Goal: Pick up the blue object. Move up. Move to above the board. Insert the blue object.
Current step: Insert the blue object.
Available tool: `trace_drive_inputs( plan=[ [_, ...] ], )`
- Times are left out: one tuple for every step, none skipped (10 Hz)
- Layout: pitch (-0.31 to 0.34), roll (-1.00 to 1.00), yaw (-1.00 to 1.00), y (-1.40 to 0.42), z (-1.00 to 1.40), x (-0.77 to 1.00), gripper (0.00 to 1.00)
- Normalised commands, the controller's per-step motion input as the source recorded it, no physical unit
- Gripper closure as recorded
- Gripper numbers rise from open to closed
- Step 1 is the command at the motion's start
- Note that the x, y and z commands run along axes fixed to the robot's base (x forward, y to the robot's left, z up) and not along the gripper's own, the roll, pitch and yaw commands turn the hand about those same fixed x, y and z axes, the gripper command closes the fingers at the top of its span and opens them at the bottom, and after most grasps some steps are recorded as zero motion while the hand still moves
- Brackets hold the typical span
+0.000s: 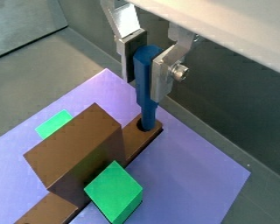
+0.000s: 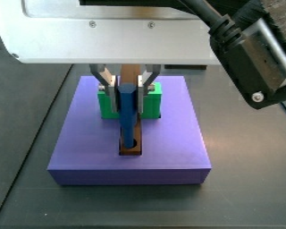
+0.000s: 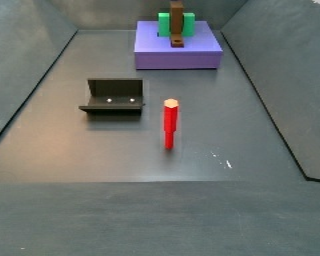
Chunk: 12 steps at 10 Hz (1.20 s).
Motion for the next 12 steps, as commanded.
trace_drive_inputs(
  plan=[
    [0.0,0.0,0.0,0.01,-0.06,0.05,1.0],
    [0.004,0.0,0.0,0.03,0.0,0.04,1.0],
    [0.044,-0.03,0.0,0.05,0.09,0.11,1.0],
    [0.033,0.0,0.0,0.03,0.05,0.05,1.0],
    [0.004,0.0,0.0,0.0,0.0,0.0,1.0],
    [0.0,0.0,0.0,0.0,-0.03,0.0,1.0],
    [0.0,0.01,0.0,0.0,-0.08,0.0,1.0],
    [0.0,0.02,0.0,0.0,-0.11,0.0,1.0],
    [0.0,0.02,0.0,0.0,-0.13,0.0,1.0],
    [0.0,0.04,0.0,0.0,-0.17,0.0,1.0],
    [0.0,0.04,0.0,-0.02,-0.26,0.03,1.0],
    [0.0,0.05,0.01,-0.1,-0.27,0.17,1.0]
  ],
)
